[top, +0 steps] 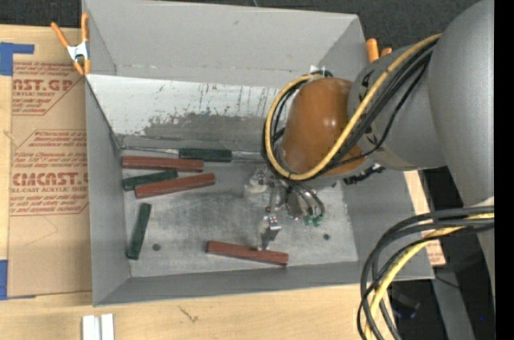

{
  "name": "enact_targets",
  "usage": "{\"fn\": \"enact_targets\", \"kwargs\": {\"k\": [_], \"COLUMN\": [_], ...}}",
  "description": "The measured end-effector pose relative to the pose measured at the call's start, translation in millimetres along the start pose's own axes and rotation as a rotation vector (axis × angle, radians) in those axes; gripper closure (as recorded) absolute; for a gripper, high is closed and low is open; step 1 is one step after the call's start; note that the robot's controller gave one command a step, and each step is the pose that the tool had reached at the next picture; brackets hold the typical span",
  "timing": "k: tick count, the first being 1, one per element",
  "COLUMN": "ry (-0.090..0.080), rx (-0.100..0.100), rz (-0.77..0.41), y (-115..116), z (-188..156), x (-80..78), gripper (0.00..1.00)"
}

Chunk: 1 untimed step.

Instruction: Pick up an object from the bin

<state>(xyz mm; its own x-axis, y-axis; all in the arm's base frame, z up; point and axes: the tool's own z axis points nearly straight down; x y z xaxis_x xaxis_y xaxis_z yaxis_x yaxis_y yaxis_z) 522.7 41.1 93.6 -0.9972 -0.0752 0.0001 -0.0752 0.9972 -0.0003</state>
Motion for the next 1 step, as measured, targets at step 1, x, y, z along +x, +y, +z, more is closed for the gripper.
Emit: {"fn": "enact_targets", "kwargs": {"k": [1], "ry": [0.001], "rx": [0.0], "rz": [0.016], "y": [43.7], "z": [-5.7], "x": [12.9], "gripper": [0.0]}}
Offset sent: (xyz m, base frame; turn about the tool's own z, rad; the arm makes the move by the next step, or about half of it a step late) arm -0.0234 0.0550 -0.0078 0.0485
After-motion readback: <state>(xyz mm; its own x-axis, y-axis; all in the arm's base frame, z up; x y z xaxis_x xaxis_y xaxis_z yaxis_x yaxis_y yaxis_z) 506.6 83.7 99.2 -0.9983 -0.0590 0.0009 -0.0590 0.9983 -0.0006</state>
